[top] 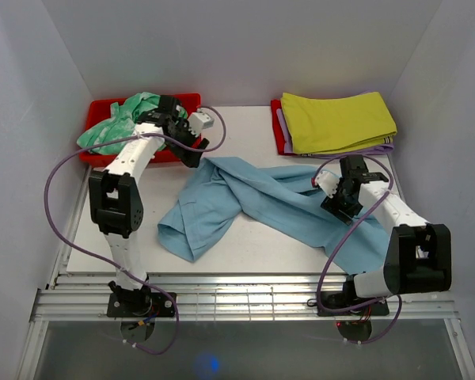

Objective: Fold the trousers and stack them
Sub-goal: Flatten the trousers out

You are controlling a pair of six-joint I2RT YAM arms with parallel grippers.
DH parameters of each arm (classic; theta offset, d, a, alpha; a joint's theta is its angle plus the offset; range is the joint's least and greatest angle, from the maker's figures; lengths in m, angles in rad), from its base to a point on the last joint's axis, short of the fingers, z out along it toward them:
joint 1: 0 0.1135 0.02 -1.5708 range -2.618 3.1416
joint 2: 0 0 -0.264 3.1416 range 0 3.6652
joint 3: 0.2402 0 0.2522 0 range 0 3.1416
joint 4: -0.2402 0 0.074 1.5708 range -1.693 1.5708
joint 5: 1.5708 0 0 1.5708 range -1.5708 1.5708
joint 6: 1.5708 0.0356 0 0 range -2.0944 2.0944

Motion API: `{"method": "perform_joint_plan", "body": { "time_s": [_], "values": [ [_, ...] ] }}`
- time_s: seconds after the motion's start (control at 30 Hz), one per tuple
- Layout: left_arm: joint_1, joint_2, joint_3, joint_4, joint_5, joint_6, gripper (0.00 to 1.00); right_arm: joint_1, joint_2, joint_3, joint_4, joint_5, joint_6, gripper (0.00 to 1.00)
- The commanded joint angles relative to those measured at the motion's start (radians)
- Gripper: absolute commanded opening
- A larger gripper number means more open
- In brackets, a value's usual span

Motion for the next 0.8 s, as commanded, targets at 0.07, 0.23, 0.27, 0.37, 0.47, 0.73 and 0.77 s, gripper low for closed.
{"method": "perform_joint_plan", "body": {
  "time_s": [0.07, 0.23, 0.27, 0.37, 0.47, 0.73, 0.77],
  "values": [
    [0.179, -0.218, -0.152, -0.111, 0.162, -0.073, 0.89, -0.019, 0.011, 0.124, -0.045, -0.004, 0.013, 0.97],
    [0.233, -0.344, -0.421, -0.073, 0.267, -0.145, 0.86, -0.019, -0.051, 0.204, -0.213, -0.113, 0.056, 0.98],
    [0.236, -0.353, -0.447, -0.035, 0.283, -0.161, 0.86, -0.019, -0.068, 0.204, -0.247, -0.132, 0.056, 0.92],
    [0.236, -0.346, -0.491, 0.045, 0.335, -0.228, 0.85, -0.013, -0.151, 0.157, -0.351, -0.241, 0.037, 0.84],
    [0.236, -0.286, -0.475, 0.097, 0.378, -0.274, 0.83, -0.003, -0.180, 0.099, -0.388, -0.258, 0.024, 0.81],
    [0.230, -0.135, -0.403, 0.113, 0.397, -0.299, 0.65, 0.069, -0.168, -0.043, -0.389, -0.287, 0.059, 0.79],
    [0.227, -0.128, -0.396, 0.098, 0.392, -0.282, 0.62, 0.082, -0.164, -0.052, -0.376, -0.285, 0.067, 0.79]
  ]
}}
